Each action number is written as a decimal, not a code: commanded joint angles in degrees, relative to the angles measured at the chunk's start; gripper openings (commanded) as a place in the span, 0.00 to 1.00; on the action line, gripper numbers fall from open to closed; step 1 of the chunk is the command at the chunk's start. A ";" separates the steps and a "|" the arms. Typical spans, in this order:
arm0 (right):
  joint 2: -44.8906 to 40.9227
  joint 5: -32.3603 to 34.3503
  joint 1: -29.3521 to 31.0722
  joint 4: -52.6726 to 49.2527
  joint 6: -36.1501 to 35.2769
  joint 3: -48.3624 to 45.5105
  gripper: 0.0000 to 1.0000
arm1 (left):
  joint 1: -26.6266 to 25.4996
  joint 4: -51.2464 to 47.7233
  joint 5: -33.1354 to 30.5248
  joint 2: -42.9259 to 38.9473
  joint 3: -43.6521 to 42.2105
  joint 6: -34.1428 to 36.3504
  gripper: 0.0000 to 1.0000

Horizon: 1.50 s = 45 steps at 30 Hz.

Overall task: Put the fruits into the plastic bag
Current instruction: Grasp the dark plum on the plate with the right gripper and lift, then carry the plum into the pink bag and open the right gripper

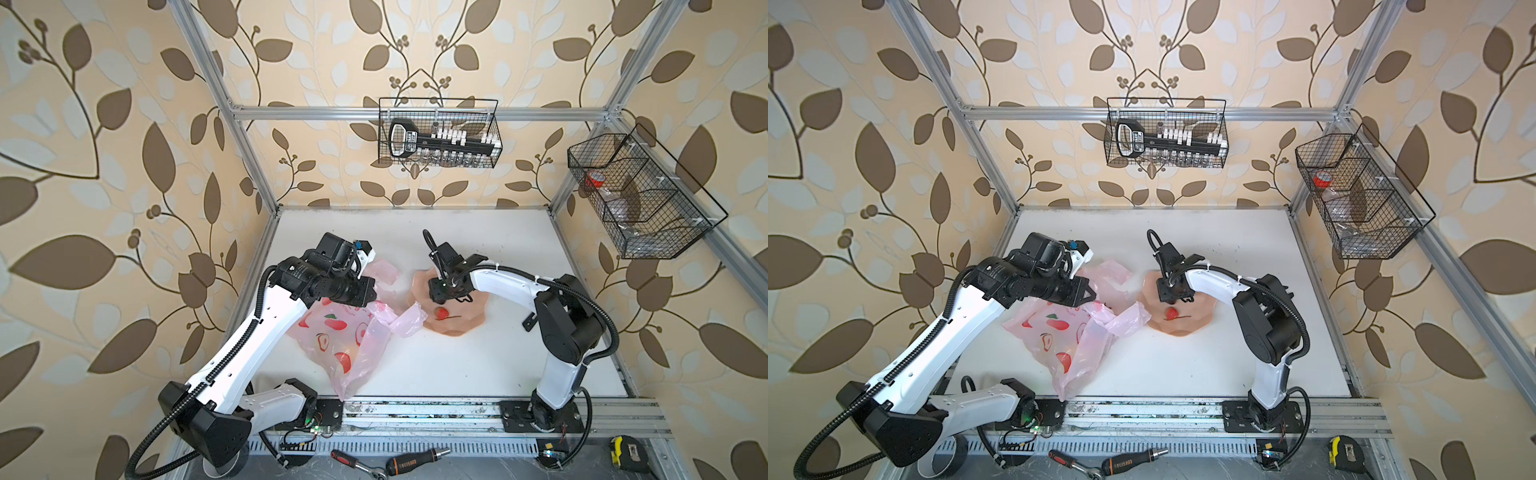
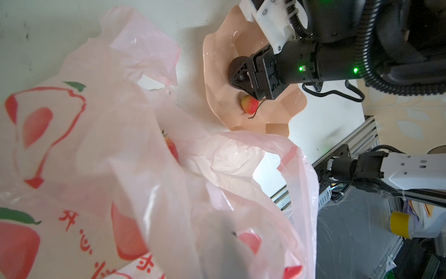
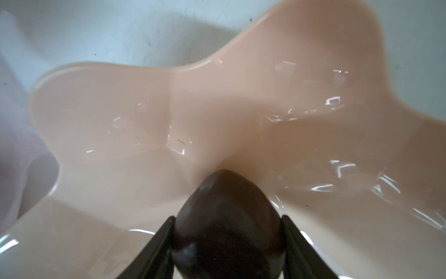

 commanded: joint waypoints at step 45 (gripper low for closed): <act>-1.74 -49.16 2.99 37.22 30.63 -3.74 0.47 | 0.33 0.36 1.51 1.07 1.47 2.07 0.00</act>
